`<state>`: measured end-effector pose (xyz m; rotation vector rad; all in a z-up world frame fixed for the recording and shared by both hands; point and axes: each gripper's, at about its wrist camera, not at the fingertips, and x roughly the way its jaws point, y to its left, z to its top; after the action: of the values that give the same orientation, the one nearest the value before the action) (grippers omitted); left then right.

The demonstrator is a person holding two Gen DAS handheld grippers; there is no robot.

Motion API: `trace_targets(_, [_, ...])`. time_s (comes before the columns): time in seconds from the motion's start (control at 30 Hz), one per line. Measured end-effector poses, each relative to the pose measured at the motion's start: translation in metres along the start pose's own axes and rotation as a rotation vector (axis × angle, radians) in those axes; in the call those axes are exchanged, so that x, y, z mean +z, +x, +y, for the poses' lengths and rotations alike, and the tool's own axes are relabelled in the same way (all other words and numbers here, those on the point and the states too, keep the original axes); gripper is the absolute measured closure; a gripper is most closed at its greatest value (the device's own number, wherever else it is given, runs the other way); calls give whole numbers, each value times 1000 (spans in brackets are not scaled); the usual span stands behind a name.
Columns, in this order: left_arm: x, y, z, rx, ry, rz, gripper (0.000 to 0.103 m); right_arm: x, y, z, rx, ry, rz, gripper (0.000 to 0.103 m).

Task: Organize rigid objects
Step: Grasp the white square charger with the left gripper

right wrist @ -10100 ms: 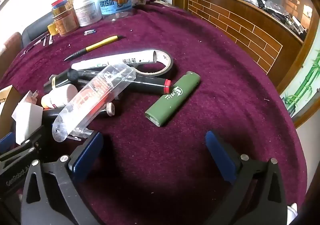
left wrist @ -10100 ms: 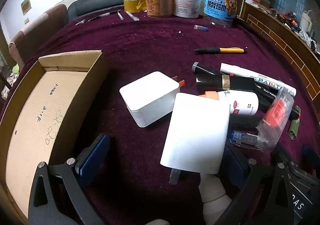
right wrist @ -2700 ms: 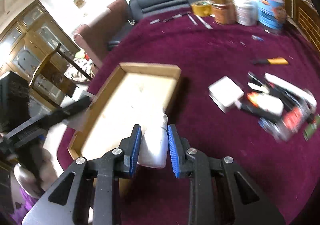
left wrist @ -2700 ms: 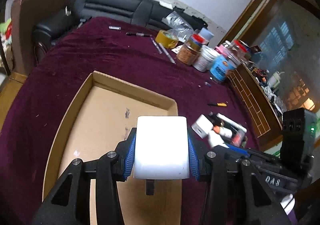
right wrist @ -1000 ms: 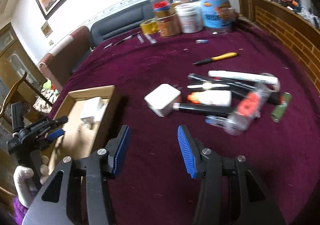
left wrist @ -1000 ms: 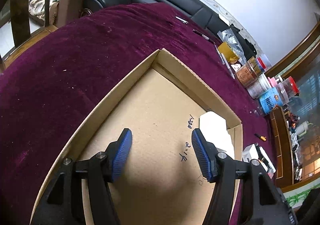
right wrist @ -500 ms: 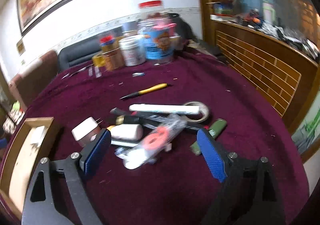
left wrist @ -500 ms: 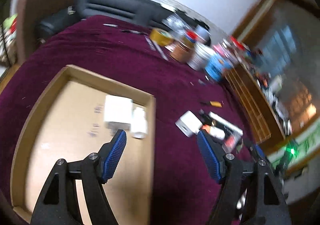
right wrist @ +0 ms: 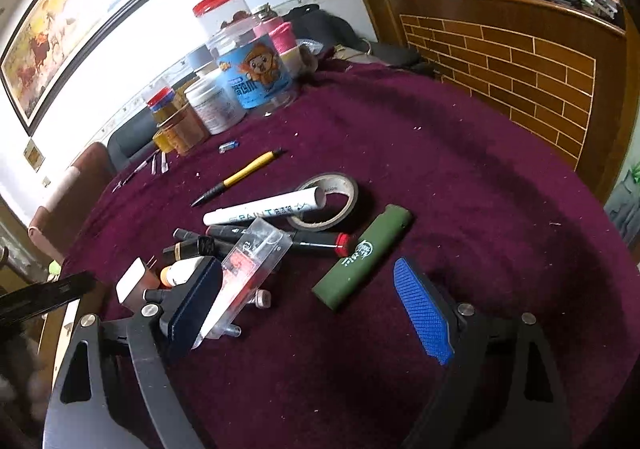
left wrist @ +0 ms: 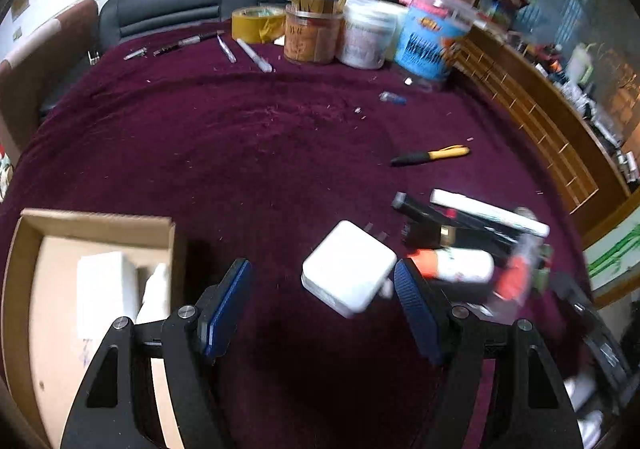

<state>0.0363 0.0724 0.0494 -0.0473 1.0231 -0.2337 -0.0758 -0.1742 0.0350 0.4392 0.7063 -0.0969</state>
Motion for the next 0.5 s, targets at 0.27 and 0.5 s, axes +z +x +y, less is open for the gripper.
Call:
trace_targets(0.27, [7,35,-8,-41,-8,42,36,0,7,0,16,-3,34,15])
trace_targets(0.5, [-1,46,-32,84,104,36,49,0,9,1,12,-4,43,15])
